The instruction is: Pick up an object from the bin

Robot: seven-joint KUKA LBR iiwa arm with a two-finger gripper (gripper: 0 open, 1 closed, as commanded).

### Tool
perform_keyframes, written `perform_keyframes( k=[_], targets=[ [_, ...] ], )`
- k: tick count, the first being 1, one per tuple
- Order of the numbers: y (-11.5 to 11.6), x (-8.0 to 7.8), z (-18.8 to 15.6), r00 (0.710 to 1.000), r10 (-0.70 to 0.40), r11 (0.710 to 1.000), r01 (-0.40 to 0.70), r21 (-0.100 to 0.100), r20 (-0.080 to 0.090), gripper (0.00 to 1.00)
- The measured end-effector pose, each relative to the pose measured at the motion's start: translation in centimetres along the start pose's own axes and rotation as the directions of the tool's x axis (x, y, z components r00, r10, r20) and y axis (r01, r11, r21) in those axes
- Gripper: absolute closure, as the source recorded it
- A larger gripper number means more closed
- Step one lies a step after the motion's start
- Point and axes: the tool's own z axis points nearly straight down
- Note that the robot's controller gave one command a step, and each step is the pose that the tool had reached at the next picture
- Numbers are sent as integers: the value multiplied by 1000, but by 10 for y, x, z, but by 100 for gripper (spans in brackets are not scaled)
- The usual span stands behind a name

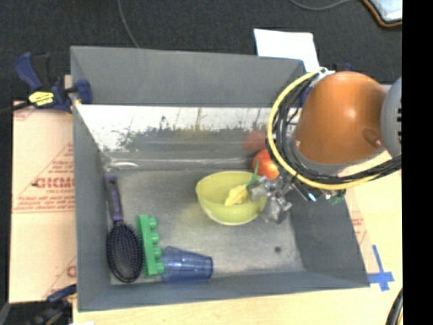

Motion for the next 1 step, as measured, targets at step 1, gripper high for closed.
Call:
perform_keyframes(
  k=[1],
  targets=[
    [26, -13, 60, 982, 190, 982, -190, 2, 3, 100]
  ],
)
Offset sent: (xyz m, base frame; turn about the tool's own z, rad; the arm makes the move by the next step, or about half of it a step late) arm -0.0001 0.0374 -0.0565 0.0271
